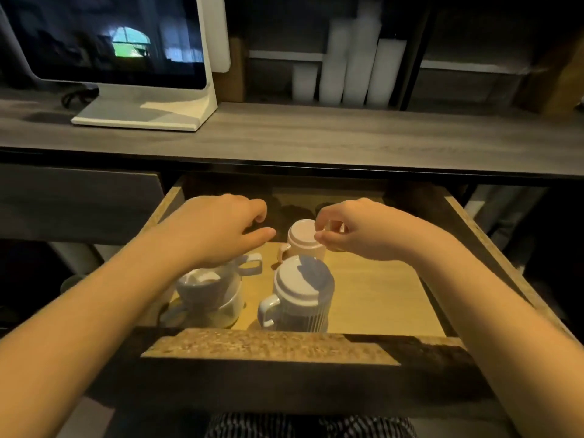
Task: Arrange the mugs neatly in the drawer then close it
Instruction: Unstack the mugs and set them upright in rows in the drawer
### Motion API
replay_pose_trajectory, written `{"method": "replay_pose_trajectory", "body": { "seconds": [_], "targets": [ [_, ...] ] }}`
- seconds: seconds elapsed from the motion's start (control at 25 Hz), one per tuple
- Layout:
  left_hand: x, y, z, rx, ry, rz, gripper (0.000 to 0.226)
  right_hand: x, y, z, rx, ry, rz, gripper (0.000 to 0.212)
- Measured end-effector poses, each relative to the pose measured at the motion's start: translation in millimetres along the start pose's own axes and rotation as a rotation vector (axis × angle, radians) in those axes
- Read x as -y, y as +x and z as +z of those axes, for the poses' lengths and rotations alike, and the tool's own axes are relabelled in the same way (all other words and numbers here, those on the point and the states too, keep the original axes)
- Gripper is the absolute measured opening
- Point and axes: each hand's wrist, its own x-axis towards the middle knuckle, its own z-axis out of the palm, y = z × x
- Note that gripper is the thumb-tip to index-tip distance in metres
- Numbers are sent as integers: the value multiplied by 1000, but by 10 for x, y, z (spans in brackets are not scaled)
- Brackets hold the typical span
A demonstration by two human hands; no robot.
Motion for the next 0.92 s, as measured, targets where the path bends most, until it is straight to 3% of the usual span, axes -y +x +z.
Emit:
{"method": "replay_pose_trajectory", "body": {
  "seconds": [0.36,0.52,0.72,0.92],
  "targets": [
    [674,748,268,89,32,-90,40,-87,1061,140,78,-142,-9,34],
    [880,754,365,57,-11,-101,50,20,1427,245,125,-112,-80,32],
    [1160,609,409,148,-137,-232,71,250,1769,372,183,-66,-149,34],
    [1274,607,459,295,-165,-283,72,415,1893,456,216,40,-192,53]
  ]
}}
